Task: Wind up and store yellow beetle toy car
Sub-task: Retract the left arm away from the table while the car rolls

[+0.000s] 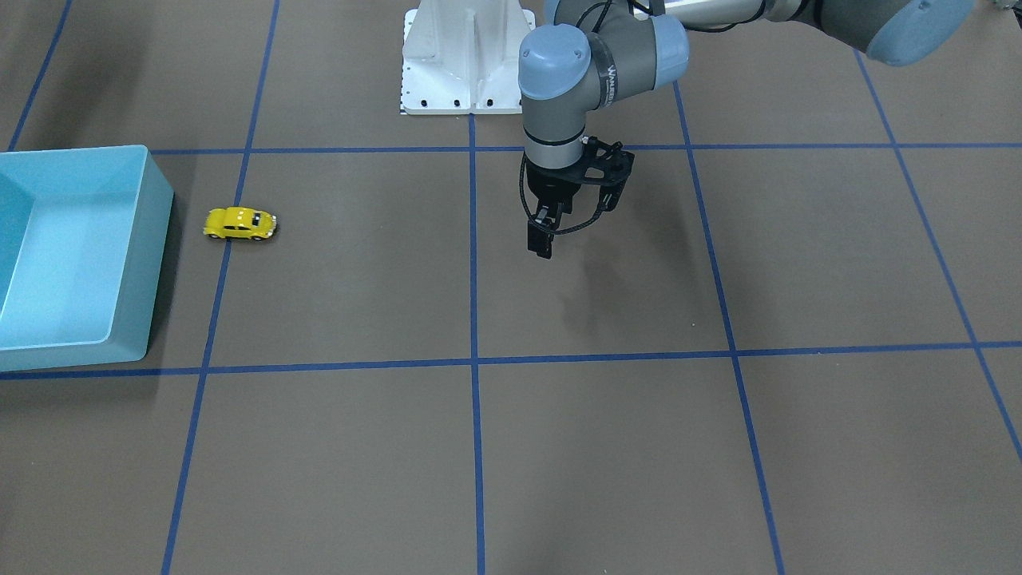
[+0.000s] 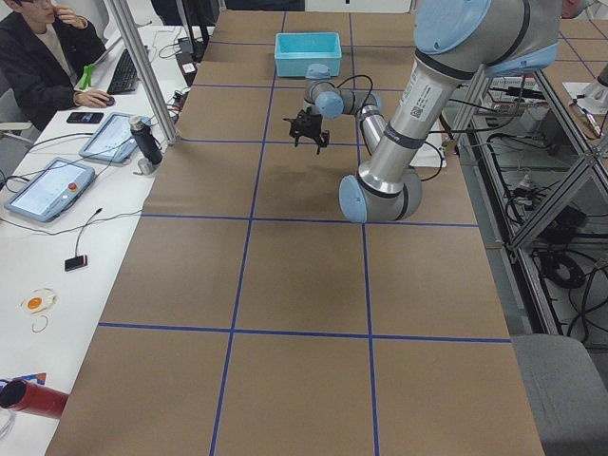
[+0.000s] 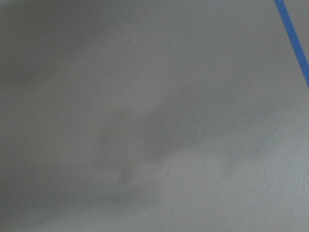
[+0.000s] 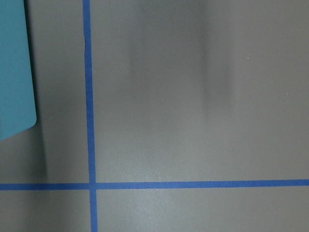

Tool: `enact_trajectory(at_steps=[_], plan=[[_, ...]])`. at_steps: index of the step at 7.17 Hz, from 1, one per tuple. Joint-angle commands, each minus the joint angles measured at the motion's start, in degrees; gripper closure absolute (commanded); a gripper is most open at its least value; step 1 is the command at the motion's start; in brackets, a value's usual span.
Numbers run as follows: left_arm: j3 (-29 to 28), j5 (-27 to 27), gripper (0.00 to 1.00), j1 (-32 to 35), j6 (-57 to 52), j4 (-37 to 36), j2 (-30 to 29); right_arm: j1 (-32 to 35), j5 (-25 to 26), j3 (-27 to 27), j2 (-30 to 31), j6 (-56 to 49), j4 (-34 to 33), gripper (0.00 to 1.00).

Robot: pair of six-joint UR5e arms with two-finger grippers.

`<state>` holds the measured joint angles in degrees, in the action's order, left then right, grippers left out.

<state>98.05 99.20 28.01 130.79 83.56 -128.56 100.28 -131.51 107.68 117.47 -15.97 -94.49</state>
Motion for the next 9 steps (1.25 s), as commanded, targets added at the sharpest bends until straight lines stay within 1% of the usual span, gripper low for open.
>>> enact_trajectory(at_steps=[1,3,4,6,7,9], plan=[[1.96,0.29,0.00,2.39,-11.91,2.29,2.94,0.00,-0.15,-0.10,-0.49,0.24,0.00,0.00],[2.67,0.99,0.00,5.02,-21.15,2.48,3.75,0.00,-0.15,-0.10,-2.23,1.46,-0.26,0.00],[4.16,2.56,0.00,6.51,-27.02,2.48,5.75,0.00,-0.50,-0.10,-3.64,3.56,-0.61,0.00],[5.31,3.10,0.00,8.55,-35.40,2.57,8.14,-0.17,-3.39,-0.10,-6.89,10.05,-0.79,0.00],[5.31,3.10,0.00,9.77,-40.57,2.83,9.63,-1.13,-3.66,-0.19,-8.39,13.83,-0.88,0.00],[5.14,3.54,0.00,13.62,-49.70,3.98,11.74,-5.34,-5.24,0.07,-11.81,23.40,-0.79,0.00]])
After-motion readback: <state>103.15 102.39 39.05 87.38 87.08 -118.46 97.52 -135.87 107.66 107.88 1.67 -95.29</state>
